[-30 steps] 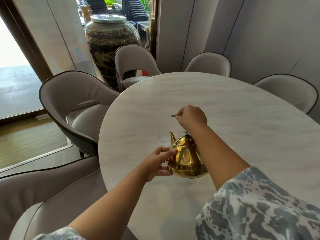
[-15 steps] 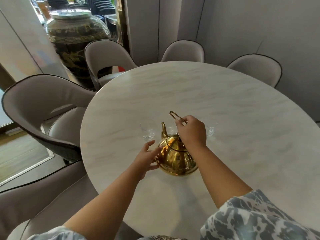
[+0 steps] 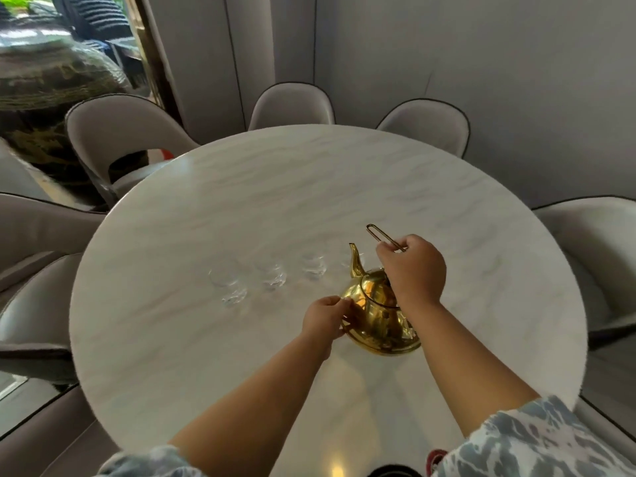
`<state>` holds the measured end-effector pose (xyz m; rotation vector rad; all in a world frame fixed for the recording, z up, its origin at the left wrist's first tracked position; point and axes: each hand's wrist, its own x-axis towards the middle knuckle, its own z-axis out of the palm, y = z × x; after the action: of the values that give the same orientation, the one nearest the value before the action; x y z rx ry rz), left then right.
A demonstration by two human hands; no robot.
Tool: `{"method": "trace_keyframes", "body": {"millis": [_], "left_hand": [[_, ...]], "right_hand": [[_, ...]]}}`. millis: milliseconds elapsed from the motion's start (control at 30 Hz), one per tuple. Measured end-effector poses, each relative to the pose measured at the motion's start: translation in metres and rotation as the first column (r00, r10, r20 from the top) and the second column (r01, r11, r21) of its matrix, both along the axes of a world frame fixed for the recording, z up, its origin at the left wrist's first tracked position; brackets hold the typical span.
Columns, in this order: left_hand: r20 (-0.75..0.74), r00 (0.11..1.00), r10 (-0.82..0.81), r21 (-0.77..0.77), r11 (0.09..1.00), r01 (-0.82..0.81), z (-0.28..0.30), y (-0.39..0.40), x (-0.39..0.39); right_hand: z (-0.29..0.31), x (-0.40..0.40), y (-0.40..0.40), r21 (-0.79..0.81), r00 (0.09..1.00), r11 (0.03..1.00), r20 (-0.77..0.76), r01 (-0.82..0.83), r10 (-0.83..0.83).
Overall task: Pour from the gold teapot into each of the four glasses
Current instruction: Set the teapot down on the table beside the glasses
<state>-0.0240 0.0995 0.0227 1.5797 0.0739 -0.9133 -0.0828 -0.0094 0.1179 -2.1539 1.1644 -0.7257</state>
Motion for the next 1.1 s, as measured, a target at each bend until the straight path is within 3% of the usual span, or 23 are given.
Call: {"method": "trace_keyframes", "body": {"millis": [233, 533, 1100], "left_hand": [[-0.010, 0.995, -0.097, -0.014, 0.995, 0.097, -0.014, -0.066, 0.003], [-0.084, 0.993, -0.079, -0.058, 0.996, 0.074, -0.022, -0.123, 0.017], [-0.131, 0.988, -0.079, -0.034, 0.997, 0.075, -0.036, -0.153, 0.022]], "right_hand": [[-0.010, -0.007, -0.062, 0.023, 0.993, 0.993, 0.017, 0.116, -0.116], [-0.034, 0.007, -0.120, 0.055, 0.988, 0.987, 0.029, 0.151, -0.152], [-0.061, 0.017, -0.150, 0.056, 0.984, 0.983, 0.004, 0.176, -0.176]]}}
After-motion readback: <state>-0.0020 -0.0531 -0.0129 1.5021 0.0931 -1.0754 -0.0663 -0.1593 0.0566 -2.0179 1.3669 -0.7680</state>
